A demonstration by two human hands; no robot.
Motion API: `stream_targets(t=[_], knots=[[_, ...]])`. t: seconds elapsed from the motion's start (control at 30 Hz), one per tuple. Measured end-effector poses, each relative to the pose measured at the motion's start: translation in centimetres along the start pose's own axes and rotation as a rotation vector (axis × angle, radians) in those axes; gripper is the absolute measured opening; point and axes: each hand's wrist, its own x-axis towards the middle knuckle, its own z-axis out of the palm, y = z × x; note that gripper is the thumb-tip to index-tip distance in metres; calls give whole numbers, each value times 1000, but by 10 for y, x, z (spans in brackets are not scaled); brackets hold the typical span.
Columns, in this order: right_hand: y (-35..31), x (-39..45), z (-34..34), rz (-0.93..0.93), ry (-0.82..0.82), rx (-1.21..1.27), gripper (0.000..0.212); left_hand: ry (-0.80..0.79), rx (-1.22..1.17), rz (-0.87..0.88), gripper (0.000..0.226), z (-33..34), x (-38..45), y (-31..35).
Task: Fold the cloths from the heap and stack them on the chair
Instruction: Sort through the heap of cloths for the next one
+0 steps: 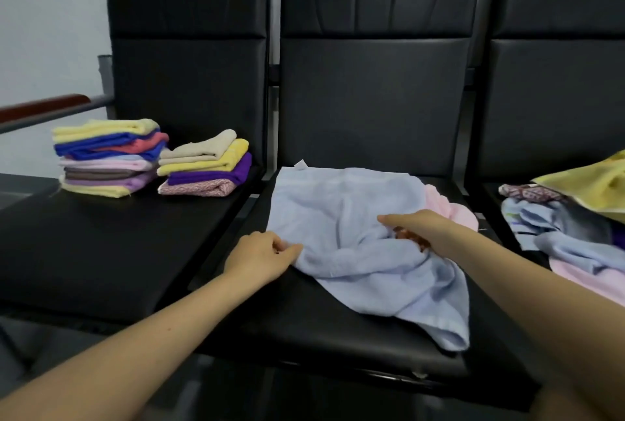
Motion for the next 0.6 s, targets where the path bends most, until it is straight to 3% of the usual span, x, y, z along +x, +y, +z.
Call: stream_targets(t=[0.2, 0.33, 0.43, 0.5, 0.6], knots=[[2, 12, 15, -6, 7, -84, 30, -134, -312, 47, 52, 24, 7, 34], [14, 3, 13, -173, 17, 326, 24, -283, -657, 31, 48, 37, 15, 47], [18, 2, -3, -251, 122, 755, 19, -191, -1047, -44, 34, 36, 28, 55], [19, 10, -19, -175, 30, 1000, 19, -127, -1254, -88, 34, 25, 38, 62], [12, 9, -34, -189, -48, 1012, 38, -46, -1345, -77, 34, -2, 47, 62]])
